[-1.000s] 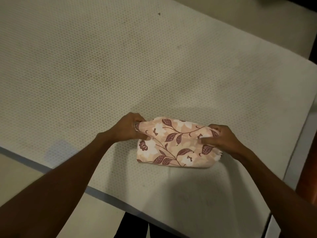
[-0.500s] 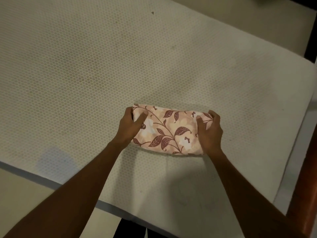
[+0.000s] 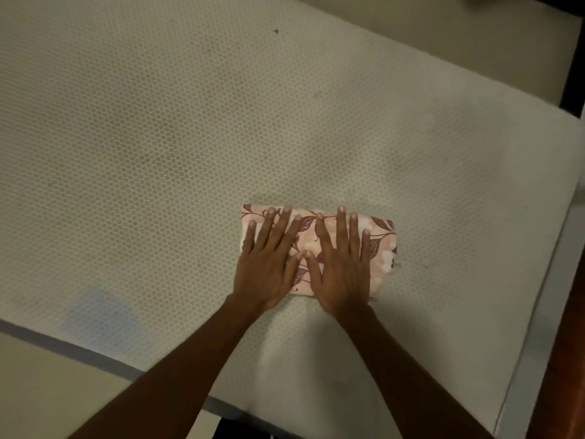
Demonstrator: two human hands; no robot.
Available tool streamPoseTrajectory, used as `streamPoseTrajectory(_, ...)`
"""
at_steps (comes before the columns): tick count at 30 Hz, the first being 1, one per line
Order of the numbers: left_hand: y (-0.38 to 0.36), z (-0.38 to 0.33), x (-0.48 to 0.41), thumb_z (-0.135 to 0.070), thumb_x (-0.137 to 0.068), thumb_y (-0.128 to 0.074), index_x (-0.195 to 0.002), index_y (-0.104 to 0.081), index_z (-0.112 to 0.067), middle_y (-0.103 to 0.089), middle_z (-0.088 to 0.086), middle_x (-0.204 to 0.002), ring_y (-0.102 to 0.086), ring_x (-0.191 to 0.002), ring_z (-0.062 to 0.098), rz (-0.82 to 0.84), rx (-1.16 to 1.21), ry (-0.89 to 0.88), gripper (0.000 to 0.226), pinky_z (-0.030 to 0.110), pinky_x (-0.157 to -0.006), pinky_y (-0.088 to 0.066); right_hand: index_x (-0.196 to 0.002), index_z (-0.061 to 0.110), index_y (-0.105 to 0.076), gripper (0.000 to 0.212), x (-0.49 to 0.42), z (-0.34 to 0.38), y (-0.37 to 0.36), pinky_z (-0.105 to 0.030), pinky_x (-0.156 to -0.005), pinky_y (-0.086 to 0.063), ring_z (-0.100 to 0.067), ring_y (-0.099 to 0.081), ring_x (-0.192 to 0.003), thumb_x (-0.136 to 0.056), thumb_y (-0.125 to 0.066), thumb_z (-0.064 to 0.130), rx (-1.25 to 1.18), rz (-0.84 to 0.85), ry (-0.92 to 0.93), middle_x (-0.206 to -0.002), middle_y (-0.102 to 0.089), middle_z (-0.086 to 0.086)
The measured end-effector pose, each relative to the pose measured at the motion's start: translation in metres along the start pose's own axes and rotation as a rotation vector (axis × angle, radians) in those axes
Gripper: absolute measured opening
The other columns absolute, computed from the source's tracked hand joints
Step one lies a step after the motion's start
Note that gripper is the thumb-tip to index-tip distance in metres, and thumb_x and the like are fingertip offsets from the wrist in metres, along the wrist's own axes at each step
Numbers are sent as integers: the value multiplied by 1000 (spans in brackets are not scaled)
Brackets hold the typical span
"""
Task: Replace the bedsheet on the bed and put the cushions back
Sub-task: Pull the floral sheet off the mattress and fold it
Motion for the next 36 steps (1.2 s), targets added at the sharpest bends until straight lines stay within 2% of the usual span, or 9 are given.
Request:
streamPoseTrajectory(3, -16, 25, -9, -54, -108, -33, -167, -5, -20, 4, 2, -174, 6, -161, 22, -5, -59, -10, 74, 56, -127, -12, -165, 30, -18, 70, -5, -15, -8, -59, -125, -12, -31, 1, -160, -105, -36, 60, 34, -39, -15, -174, -3, -8)
streamPoseTrajectory(8, -19, 40, -17, -56, -106, -37, -167, -4, -18, 4, 3, -175, 5, -161, 22, -40, -42, 0, 79, 58, -127, -12, -166, 32, -10, 76, -10, -69, -15, -61, -124, -13, -30, 4, -160, -102, -32, 68, 53, -51, -229, -174, 3, -6)
streamPoseTrajectory(13, -15, 64, -5, -49, -109, -37, -166, 3, -15, 12, 6, -174, 11, -160, 24, -85, 134, 190, 77, 57, -128, -8, -166, 33, -4, 77, 4, -107, -16, -62, -123, -20, -33, -2, -160, -103, -34, 65, -44, -33, -331, -174, 2, -7)
streamPoseTrajectory(20, -24, 72, -11, -54, -108, -36, -166, 8, -20, 17, 6, -173, 17, -159, 22, -68, 219, 235, 80, 56, -129, -1, -166, 19, 1, 81, 1, -109, -27, -59, -127, -13, -29, 2, -161, -106, -35, 60, -146, -69, -372, -174, -1, -8)
streamPoseTrajectory(22, -20, 73, -5, -54, -108, -38, -166, 6, -17, 9, 5, -174, 11, -160, 20, -97, 285, 264, 82, 54, -129, -4, -165, 14, -4, 82, 4, -112, -23, -58, -126, -19, -28, -5, -160, -105, -37, 60, -261, -102, -434, -173, -10, -8)
streamPoseTrajectory(25, -7, 73, 7, -54, -104, -48, -165, -10, -15, -19, 4, -171, -18, -157, 22, -190, 399, 372, 82, 52, -125, -23, -163, 12, -17, 83, 10, -108, -20, -57, -120, -31, -32, -26, -154, -102, -43, 62, -397, -141, -542, -167, -29, -11)
streamPoseTrajectory(29, -9, 79, 12, -53, -92, -63, -156, -36, -17, -54, 5, -141, -48, -129, 24, -227, 653, 572, 78, 47, -110, -42, -161, 14, -25, 93, 11, -101, -20, -55, -121, -29, -34, -36, -145, -91, -60, 65, -553, -115, -684, -158, -41, -14)
streamPoseTrajectory(32, -13, 87, 9, -52, -87, -71, -142, -53, -22, -63, -3, -129, -59, -119, 16, -244, 950, 718, 65, 40, -103, -51, -156, 20, -35, 102, 9, -112, -24, -53, -117, -39, -29, -47, -138, -75, -69, 72, -765, -93, -786, -150, -49, -8)
streamPoseTrajectory(36, -18, 92, 14, -49, -88, -78, -113, -70, -26, -73, -9, -108, -71, -100, 11, -116, 1109, 790, 35, 28, -83, -56, -144, 23, -52, 90, 16, -127, -37, -45, -98, -58, -19, -67, -113, -70, -87, 62, -1146, 41, -938, -130, -65, 4)
Point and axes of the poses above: each hand's wrist, its own x-axis away from the middle knuckle, its own y-axis out of the back of the hand, z = x × y, the point moved 10 cm from there along -x, towards the middle knuckle
